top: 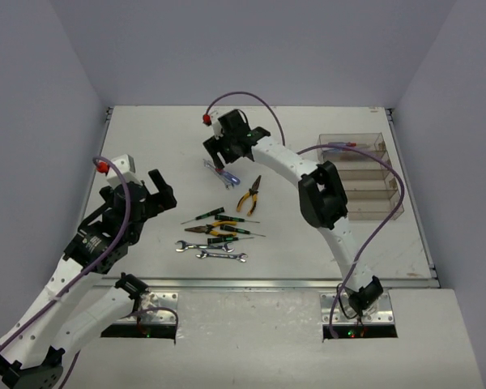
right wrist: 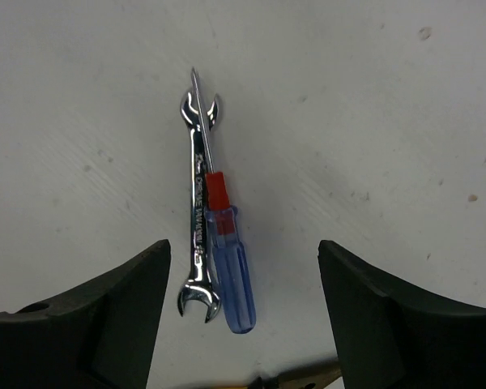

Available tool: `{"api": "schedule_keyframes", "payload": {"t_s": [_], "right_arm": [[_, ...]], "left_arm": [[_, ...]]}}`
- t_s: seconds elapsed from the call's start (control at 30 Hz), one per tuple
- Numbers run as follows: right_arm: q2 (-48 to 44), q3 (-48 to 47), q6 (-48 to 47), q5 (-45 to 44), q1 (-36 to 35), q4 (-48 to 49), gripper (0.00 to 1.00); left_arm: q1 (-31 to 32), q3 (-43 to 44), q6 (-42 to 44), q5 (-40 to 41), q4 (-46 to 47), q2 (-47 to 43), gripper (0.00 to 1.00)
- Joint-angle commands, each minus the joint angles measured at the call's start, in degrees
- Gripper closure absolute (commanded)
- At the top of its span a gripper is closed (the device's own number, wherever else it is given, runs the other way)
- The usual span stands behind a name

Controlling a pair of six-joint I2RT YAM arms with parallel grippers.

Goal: Sort the tools into containers

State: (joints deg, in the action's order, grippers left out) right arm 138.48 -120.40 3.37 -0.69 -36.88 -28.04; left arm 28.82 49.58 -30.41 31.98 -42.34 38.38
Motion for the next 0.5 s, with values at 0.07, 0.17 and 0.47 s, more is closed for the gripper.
{"api": "schedule_keyframes", "payload": {"t_s": [0.07,0.17,0.47], "right_arm": [[0.51,-1.72,-5.45,-0.59,0.32,-5.25,0.40],[1.27,-1.01,-5.57,-0.94,0.32,-5.40,0.47],[5.03,-1.15,-5.83,0.52,0.67,-5.48,0.61]], "left_arm": [[0.19,-0.28,0.77,-0.23,2.59,-0.88,0.00],[0.19,-0.28,0.88,-0.61,2.70,-0.49,0.00],[0.19,-0.36,0.97,-0.92,2.79,-0.73,0.00]]}}
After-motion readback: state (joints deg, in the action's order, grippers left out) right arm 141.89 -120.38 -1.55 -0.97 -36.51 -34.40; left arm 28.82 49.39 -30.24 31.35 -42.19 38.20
